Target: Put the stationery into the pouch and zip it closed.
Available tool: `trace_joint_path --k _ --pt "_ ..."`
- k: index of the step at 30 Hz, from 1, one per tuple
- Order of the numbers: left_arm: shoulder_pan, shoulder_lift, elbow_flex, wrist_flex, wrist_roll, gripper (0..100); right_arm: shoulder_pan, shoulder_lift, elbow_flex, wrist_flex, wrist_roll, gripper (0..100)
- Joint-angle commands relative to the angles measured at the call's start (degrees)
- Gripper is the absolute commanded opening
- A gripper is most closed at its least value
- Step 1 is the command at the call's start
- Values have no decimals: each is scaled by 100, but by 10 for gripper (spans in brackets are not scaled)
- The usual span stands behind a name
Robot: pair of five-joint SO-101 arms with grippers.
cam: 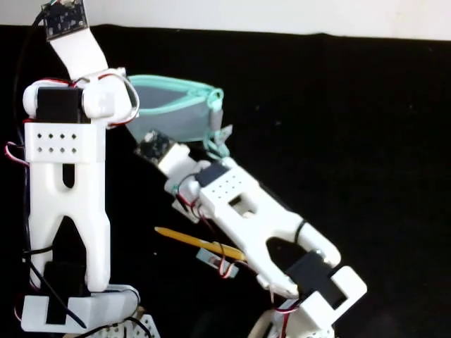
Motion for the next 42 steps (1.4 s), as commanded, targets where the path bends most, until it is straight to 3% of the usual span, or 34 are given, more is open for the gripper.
trace_joint_path --k 1,13,21,28,36,42 --pt "-75 48 -13 -132 -35 6 198 -101 -382 259 -316 8" --pt "-75 48 -31 -141 -35 6 259 -2756 954 409 -642 8" --pt "-75 48 -31 -141 -35 6 259 -3670 1051 426 -1046 8" --pt "-75 48 -31 -141 -35 6 259 -3837 391 602 -1204 8" --pt "-75 48 -31 -141 -35 6 259 -3969 -1305 1684 -1204 8" --pt "-75 48 -31 -141 -35 6 259 -3855 -2413 1833 -1204 8"
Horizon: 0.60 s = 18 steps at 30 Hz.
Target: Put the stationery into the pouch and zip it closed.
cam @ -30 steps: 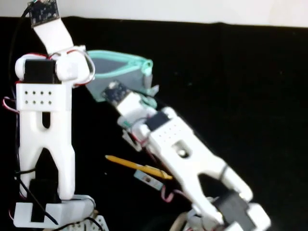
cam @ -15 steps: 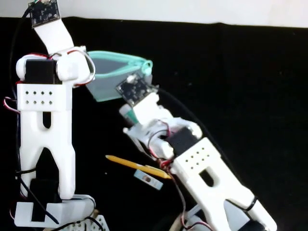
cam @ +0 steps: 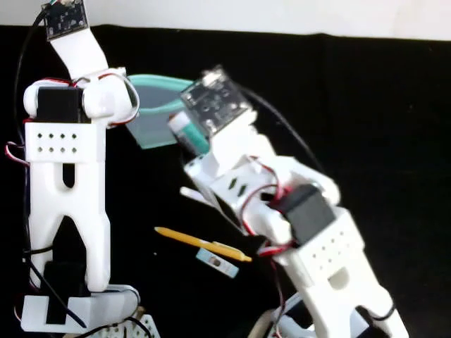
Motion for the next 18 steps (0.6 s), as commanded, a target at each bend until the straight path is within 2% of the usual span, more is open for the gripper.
trace_joint_path --k 1,18 --pt "-75 48 -31 -105 -35 6 75 31 -875 101 -70 8" --pt "-75 48 -4 -114 -35 7 66 2738 -6000 919 -70 8"
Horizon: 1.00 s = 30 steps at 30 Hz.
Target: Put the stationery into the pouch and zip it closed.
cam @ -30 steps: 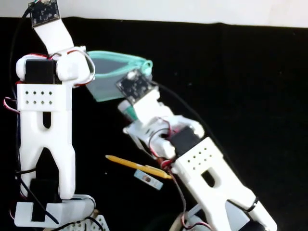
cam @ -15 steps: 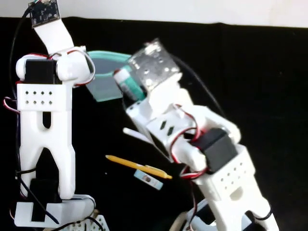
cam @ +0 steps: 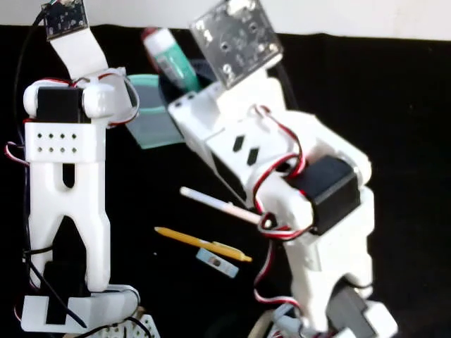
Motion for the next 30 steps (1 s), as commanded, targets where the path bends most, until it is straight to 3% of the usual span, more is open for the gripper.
trace_joint_path --k 1,18,30 --pt "-75 48 4 -114 -35 7 66 532 -1138 22 -70 8" --pt "-75 48 4 -114 -26 7 163 4022 -5719 -4 -70 8" --pt "-75 48 13 -114 -35 7 365 4409 -5622 -699 -237 8"
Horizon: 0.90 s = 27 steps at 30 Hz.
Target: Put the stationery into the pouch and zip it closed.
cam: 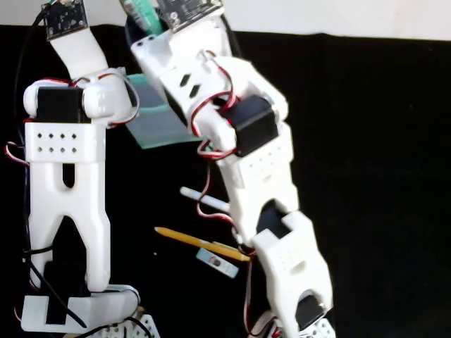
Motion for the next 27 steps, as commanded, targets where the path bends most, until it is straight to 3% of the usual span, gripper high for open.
trace_joint_path --k 1,16,27 --pt "-75 48 13 -114 -35 7 101 -48 -637 -418 -114 8" --pt "-321 57 13 -114 -35 7 110 927 -629 -444 -668 8" --pt "-479 66 22 -211 0 7 -66 954 -637 532 -668 8"
